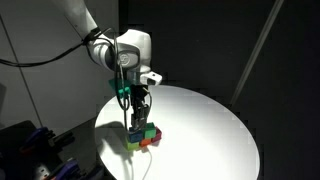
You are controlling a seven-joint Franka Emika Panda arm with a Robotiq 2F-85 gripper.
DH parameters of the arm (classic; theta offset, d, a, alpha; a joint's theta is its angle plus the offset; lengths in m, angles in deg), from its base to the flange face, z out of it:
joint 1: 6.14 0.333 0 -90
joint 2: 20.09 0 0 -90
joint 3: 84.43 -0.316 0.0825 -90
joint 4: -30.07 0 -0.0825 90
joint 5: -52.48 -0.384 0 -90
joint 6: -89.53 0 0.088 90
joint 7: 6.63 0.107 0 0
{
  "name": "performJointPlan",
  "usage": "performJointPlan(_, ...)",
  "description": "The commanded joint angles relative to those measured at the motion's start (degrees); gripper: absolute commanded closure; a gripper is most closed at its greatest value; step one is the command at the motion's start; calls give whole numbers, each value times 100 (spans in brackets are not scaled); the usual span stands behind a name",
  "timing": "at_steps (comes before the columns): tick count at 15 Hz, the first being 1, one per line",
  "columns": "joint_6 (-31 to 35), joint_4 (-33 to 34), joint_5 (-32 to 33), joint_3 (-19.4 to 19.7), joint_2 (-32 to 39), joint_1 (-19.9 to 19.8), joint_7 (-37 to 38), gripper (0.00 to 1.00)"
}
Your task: Pick up the gray block and put it between the green and the blue blocks tops
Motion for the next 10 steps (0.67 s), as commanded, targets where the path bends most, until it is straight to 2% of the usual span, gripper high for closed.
performJointPlan(1, -242, 131, -178, -75, -47, 35, 253, 71)
performJointPlan(10, -185, 430, -668, -156, 195, -26, 119, 71)
